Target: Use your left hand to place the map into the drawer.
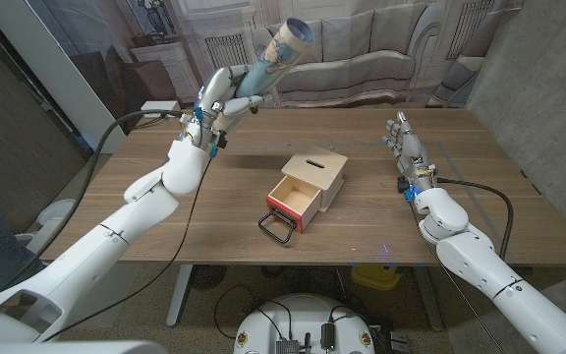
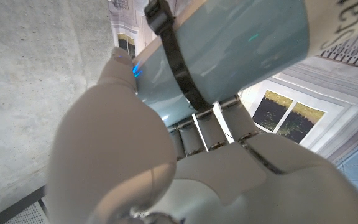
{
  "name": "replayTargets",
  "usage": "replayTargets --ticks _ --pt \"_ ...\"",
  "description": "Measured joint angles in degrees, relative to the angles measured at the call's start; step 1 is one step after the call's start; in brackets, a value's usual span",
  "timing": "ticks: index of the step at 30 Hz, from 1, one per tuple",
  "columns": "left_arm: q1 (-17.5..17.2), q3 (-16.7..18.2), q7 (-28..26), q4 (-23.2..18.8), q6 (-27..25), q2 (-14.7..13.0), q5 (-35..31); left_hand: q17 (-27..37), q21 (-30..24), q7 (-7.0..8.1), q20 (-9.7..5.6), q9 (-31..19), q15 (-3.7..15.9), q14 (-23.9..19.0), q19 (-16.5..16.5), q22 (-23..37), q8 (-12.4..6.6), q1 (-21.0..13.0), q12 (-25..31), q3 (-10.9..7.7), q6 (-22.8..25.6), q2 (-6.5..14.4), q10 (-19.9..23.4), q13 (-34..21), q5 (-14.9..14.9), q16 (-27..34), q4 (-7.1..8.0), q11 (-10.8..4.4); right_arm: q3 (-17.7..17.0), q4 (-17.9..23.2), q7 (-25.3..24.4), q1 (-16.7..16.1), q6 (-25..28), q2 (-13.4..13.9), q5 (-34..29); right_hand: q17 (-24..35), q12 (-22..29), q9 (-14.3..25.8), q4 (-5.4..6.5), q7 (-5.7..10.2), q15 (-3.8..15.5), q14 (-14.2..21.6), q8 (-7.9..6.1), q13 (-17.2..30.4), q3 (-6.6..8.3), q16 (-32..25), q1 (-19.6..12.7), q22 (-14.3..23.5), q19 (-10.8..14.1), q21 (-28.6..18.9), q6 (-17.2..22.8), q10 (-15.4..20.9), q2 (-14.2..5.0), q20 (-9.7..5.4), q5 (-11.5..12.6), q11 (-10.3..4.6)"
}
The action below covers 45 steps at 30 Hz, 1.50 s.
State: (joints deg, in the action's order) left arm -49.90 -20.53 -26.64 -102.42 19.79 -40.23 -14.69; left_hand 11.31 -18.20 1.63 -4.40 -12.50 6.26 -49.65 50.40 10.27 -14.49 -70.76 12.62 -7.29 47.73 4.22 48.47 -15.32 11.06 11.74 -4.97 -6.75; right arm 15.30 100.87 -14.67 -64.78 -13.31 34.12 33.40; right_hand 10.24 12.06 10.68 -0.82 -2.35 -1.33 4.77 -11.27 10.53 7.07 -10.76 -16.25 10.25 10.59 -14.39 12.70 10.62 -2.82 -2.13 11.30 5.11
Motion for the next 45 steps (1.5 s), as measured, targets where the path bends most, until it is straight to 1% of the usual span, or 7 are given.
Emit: replayTargets --ticks 6,17,19,26,28,30,45 --pt "-0.37 0.73 1.92 0.20 2.70 0.18 1.80 0.00 0.00 0.00 0.00 0.00 -0.03 0.03 0.00 0.00 0.00 0.00 -0.35 -0.25 0.00 0.00 0.00 0.00 0.00 0.00 0.08 0.00 -0.06 0.39 -0.13 0.00 0.35 0.19 -0.15 0.00 0.00 0.00 0.00 0.00 0.00 0.00 0.00 0.00 0.00 0.00 0.00 0.00 0.00 0.01 0.00 0.00 0.00 0.00 0.00 0.00" --pt "-0.42 1.60 7.28 1.90 8.28 0.70 7.19 0.00 0.00 0.00 0.01 0.00 -0.04 0.04 0.01 0.00 0.00 0.00 -0.34 -0.33 -0.01 0.00 -0.22 0.01 0.00 0.00 0.17 0.22 -0.22 1.22 -0.79 -0.30 0.85 0.42 -0.64 0.00 0.00 0.00 0.00 0.00 0.00 0.00 0.00 0.00 0.00 0.00 0.00 0.00 0.00 0.21 0.00 0.00 0.00 0.00 0.00 0.00" --pt "-0.30 1.74 9.21 2.47 10.10 0.90 9.03 0.00 0.00 -0.02 0.01 0.00 -0.04 0.04 0.01 0.00 0.00 0.00 -0.33 -0.33 0.01 0.00 -0.22 0.01 0.00 0.00 0.17 0.22 -0.23 1.38 -0.91 -0.38 0.89 0.43 -0.70 0.00 0.00 0.00 0.00 0.00 0.00 0.00 0.00 0.00 0.00 0.00 0.00 0.00 0.00 0.21 0.00 0.00 0.00 0.00 0.00 0.00" --pt "0.00 1.95 13.02 3.64 13.56 1.33 12.33 0.00 0.00 -0.32 0.01 0.00 -0.04 0.04 0.01 0.00 0.00 0.00 -0.33 -0.32 0.31 0.00 -0.22 0.01 0.00 0.00 0.17 0.22 -0.26 2.01 -1.50 -0.76 0.99 0.43 -1.15 0.00 0.00 0.00 0.00 0.00 0.00 0.00 0.00 0.00 0.00 0.00 0.00 0.00 0.00 0.42 0.00 0.00 0.00 0.00 0.00 0.00" --pt "0.01 1.98 13.29 3.78 13.82 1.39 12.56 0.00 0.05 -0.32 0.01 0.00 -0.04 0.04 0.01 0.00 0.23 0.00 -0.33 -0.31 0.31 0.00 -0.22 0.01 0.00 0.00 0.18 0.22 -0.27 2.07 -1.62 -0.79 0.99 0.43 -1.24 0.00 0.00 0.00 0.00 0.00 0.00 0.00 0.00 0.00 0.00 0.00 0.00 0.00 0.00 0.42 0.00 0.00 0.00 0.00 0.00 0.00" --pt "0.02 2.12 15.05 4.04 15.24 1.51 13.99 0.00 0.23 -0.32 0.01 0.00 -0.09 0.09 0.01 0.00 0.44 0.00 -0.33 -0.31 0.31 0.00 -0.22 0.01 0.00 0.00 0.18 0.22 -0.33 2.41 -1.86 -1.02 1.01 0.39 -1.40 0.00 0.00 0.00 0.00 0.00 0.00 0.00 0.00 0.00 0.00 0.00 0.00 0.00 -0.01 0.42 0.00 0.00 0.00 0.00 0.00 0.00" --pt "-0.06 2.47 21.46 4.87 19.68 2.36 19.21 -0.01 0.23 -0.32 0.01 0.00 -0.09 0.09 0.01 0.00 0.44 0.00 -0.33 -0.48 0.30 0.00 -0.22 0.02 0.00 0.00 0.35 0.22 -0.61 3.00 -2.31 -1.52 1.24 0.32 -1.66 0.00 0.00 0.00 0.01 0.00 0.00 0.00 0.00 0.00 0.00 0.00 0.00 0.00 -0.01 0.68 0.00 0.00 0.00 0.00 0.00 0.00"
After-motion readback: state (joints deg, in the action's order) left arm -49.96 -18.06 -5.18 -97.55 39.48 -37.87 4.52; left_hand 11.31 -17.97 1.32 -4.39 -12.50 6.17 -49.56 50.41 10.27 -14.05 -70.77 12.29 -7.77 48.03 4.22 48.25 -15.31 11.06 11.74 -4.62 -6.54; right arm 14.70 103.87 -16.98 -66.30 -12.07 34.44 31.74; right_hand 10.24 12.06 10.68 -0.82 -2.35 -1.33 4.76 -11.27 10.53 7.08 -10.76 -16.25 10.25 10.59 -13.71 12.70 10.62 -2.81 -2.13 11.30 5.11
